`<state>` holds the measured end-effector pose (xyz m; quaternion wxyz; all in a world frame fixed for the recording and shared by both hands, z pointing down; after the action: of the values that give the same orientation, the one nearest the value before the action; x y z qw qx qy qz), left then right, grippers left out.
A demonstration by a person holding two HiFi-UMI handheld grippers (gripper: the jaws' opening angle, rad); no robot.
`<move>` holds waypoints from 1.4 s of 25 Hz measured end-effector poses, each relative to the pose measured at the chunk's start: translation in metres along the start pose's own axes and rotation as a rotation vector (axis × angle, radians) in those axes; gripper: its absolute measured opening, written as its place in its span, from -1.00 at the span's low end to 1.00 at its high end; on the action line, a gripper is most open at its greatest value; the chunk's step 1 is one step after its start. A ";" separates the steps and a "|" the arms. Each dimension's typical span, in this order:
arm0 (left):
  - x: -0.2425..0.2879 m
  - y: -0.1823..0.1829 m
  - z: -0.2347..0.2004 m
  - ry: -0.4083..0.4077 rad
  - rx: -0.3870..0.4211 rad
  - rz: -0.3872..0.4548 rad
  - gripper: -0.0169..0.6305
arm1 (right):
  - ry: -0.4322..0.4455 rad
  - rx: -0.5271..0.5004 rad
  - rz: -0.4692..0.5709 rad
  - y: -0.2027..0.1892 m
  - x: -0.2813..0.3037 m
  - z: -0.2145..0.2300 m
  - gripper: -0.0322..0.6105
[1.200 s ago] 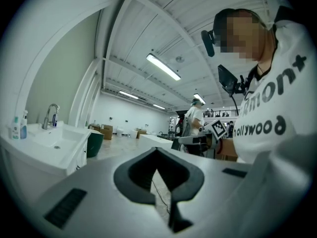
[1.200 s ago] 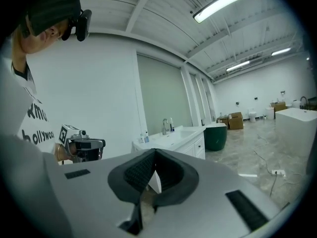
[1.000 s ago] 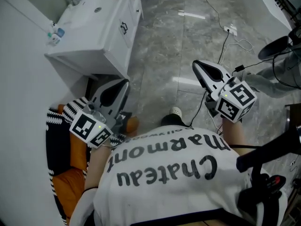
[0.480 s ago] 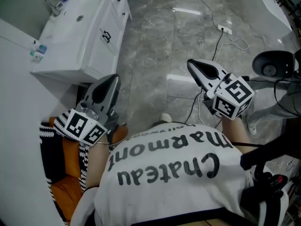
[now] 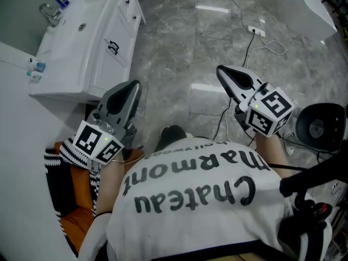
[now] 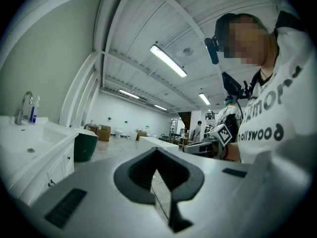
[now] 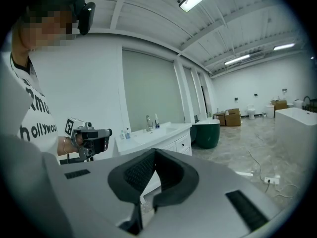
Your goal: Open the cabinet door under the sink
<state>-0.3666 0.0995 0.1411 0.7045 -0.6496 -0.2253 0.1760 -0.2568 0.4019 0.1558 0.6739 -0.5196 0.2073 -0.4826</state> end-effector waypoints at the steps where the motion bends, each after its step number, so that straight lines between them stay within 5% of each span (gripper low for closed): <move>1: 0.003 -0.001 -0.002 -0.003 0.004 0.000 -0.97 | -0.003 0.004 0.004 -0.001 0.001 0.003 -0.87; 13: 0.081 -0.011 -0.066 -0.074 -0.011 0.026 -0.97 | -0.066 0.008 0.015 0.020 0.037 0.055 -0.87; 31: 0.214 -0.002 -0.237 -0.112 -0.011 0.031 -0.97 | -0.064 -0.002 0.000 0.117 0.191 0.163 -0.87; 35: 0.221 -0.003 -0.249 -0.104 -0.002 0.041 -0.97 | -0.045 -0.019 0.017 0.123 0.206 0.167 -0.87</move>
<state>-0.0457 0.0110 0.1503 0.6875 -0.6446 -0.2485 0.2239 0.0193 0.3068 0.1535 0.6774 -0.5351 0.2009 -0.4630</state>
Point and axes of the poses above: the fingertips, and each gripper's own axes: x forward along the fingers, z to its right, y out of its top, the point moved 9 cm from there along -x, backward along the fingers, and after that the axes turned 11 degrees about x, right-handed, at the moved point
